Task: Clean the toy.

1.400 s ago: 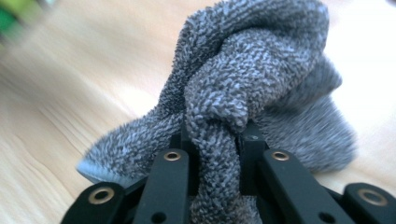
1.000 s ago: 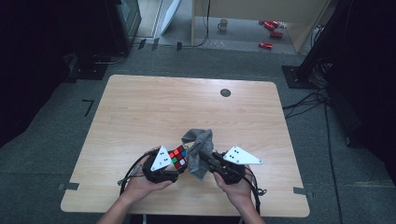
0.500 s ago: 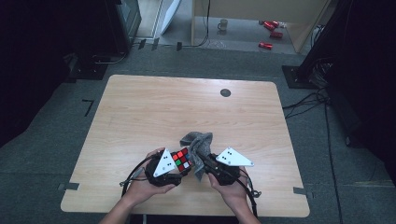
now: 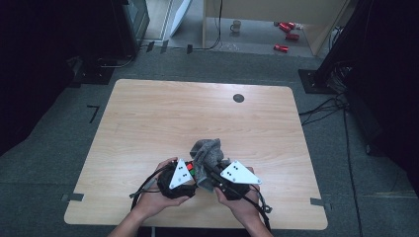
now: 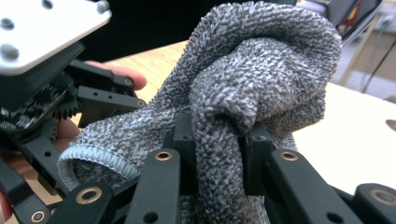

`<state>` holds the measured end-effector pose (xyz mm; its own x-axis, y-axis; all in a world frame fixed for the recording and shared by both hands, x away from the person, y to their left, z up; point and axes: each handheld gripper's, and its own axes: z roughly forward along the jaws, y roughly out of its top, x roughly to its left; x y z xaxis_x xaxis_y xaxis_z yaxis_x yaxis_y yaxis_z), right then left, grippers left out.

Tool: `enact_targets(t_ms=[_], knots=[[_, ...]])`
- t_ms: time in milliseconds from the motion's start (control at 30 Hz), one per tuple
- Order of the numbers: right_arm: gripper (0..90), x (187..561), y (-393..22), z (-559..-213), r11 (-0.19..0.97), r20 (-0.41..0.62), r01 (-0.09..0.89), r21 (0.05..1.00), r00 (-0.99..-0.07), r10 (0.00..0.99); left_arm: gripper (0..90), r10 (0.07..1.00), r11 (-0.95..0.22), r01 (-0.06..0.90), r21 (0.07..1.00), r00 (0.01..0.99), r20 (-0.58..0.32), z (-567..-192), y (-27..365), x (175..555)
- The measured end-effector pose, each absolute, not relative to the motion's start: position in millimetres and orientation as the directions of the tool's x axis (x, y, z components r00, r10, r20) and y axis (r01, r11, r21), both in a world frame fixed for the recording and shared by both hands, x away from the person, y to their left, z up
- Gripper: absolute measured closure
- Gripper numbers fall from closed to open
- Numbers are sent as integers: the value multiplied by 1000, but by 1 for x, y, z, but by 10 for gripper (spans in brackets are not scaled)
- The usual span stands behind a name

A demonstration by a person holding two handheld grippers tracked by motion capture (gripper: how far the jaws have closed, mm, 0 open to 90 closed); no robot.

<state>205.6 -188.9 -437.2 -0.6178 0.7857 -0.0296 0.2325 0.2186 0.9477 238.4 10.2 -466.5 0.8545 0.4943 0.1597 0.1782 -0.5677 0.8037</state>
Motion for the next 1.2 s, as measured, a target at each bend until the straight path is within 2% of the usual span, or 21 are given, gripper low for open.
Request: enact_targets(t_ms=[133, 300, 367, 467, 500, 667, 833, 1033, 1200], knots=[[735, 197, -179, -439, 262, -96, 196, 945, -601, 793, 352, 492, -573, 170, 802, 854, 170, -467, 11, 238], [735, 204, -184, -440, 251, -79, 216, 943, -589, 804, 353, 508, -580, 180, 795, 842, 181, -467, 7, 238], [728, 198, -177, -441, 296, -134, 197, 934, -577, 806, 353, 513, -588, 185, 788, 838, 186, -467, 6, 238], [720, 191, -166, -444, 345, -202, 124, 931, -611, 765, 353, 518, -581, 179, 794, 834, 191, -466, 7, 237], [723, 194, -167, -445, 341, -201, 118, 933, -614, 763, 354, 518, -578, 178, 796, 834, 190, -466, 8, 238], [724, 206, -187, -445, 227, -70, 201, 953, -583, 810, 354, 510, -573, 177, 800, 841, 179, -466, 6, 237], [745, 196, -178, -443, 266, -118, 152, 952, -621, 775, 354, 504, -560, 167, 812, 846, 174, -465, 7, 236], [767, 207, -194, -440, 192, -32, 227, 955, -564, 825, 354, 499, -561, 166, 811, 850, 171, -466, 5, 236], [768, 197, -176, -442, 249, -89, 191, 950, -597, 797, 355, 500, -556, 162, 816, 849, 172, -466, 6, 236]])
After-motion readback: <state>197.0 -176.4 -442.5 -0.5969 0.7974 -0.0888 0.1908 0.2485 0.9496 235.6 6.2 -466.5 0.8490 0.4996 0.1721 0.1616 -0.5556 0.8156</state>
